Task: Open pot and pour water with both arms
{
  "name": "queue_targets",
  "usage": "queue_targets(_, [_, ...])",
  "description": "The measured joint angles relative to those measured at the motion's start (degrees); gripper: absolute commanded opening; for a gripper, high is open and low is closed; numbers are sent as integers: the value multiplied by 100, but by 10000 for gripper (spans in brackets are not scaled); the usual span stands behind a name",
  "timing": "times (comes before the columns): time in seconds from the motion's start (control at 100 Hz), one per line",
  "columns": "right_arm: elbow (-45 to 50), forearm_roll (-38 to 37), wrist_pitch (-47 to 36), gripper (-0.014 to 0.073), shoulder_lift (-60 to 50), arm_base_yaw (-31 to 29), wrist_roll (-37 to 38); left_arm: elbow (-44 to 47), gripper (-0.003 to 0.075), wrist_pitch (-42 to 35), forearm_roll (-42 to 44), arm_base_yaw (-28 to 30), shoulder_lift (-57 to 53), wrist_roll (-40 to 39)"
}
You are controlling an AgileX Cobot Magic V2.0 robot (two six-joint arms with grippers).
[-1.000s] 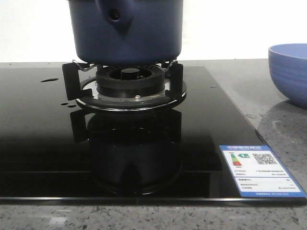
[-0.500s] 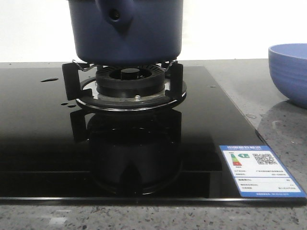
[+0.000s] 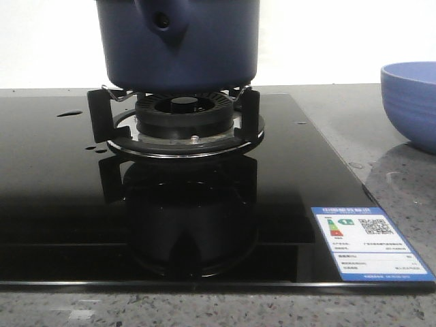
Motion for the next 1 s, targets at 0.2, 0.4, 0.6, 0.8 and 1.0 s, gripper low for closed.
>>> queue_targets(0.2, [0, 0, 0, -67, 0, 0, 0, 539, -19, -233, 645, -504, -626, -295])
queue_targets(0.4, [0, 10, -10, -67, 0, 0, -11, 539, -19, -200, 697, -411, -898, -327])
queue_targets(0.6, [0, 10, -10, -67, 0, 0, -11, 539, -19, 58, 722, -323, -898, -327])
queue_targets(0.8, [0, 10, -10, -67, 0, 0, -11, 539, -19, 120, 722, -323, -898, -330])
queue_targets(1.0, [0, 10, -10, -67, 0, 0, -11, 539, -19, 120, 722, -323, -898, -330])
